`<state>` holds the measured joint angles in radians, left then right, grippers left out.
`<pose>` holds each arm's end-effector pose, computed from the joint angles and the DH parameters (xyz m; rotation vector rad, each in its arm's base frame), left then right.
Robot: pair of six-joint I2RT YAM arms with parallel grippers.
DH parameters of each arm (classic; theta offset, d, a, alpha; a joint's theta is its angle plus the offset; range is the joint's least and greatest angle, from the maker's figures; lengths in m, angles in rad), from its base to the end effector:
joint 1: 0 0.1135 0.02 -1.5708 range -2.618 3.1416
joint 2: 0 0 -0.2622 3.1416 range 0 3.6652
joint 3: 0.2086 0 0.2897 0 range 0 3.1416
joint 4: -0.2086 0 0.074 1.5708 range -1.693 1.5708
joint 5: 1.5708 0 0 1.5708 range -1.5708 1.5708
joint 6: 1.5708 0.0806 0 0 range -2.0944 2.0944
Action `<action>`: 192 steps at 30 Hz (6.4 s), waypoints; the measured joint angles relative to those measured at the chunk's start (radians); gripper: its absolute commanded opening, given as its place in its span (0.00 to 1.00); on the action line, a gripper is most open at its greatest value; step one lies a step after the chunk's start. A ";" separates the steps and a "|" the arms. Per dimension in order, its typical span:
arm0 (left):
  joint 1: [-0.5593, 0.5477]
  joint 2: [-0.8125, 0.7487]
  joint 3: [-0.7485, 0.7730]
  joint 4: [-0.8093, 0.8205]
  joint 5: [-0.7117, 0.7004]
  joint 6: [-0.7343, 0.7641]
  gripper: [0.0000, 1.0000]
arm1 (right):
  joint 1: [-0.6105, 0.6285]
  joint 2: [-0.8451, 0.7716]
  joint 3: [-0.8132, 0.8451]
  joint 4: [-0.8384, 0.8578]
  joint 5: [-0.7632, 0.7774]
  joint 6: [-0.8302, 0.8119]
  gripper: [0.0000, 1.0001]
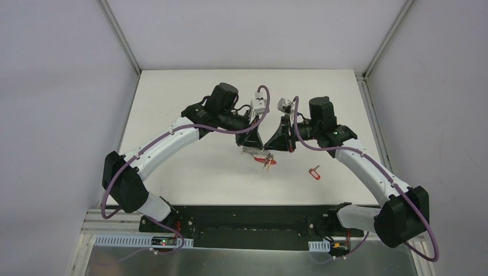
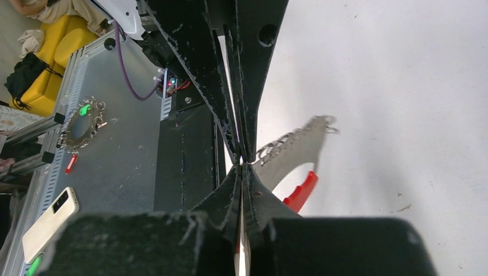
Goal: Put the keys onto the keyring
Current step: Adjust the keyring.
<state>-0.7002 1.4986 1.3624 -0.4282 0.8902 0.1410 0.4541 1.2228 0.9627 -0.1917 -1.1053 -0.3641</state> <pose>0.2620 -0.3027 0.3293 1.3505 1.6790 -1.2722 0.2551 0.2047 0.2970 -1.3529 1.3740 1.1590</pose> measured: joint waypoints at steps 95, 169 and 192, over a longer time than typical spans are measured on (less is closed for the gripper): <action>0.056 -0.012 -0.229 0.382 0.082 -0.022 0.00 | -0.050 -0.136 -0.038 -0.101 0.156 -0.067 0.26; 0.040 -0.047 -0.352 0.902 0.290 -0.416 0.00 | -0.090 -0.190 -0.026 -0.086 0.058 -0.055 0.26; 0.040 -0.042 -0.360 0.954 0.306 -0.469 0.00 | -0.091 -0.169 -0.026 -0.102 0.005 -0.113 0.30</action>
<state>-0.6598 1.4570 1.0027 0.5255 1.1961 -0.3279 0.3634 1.0538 0.9371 -0.2935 -1.1007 -0.4774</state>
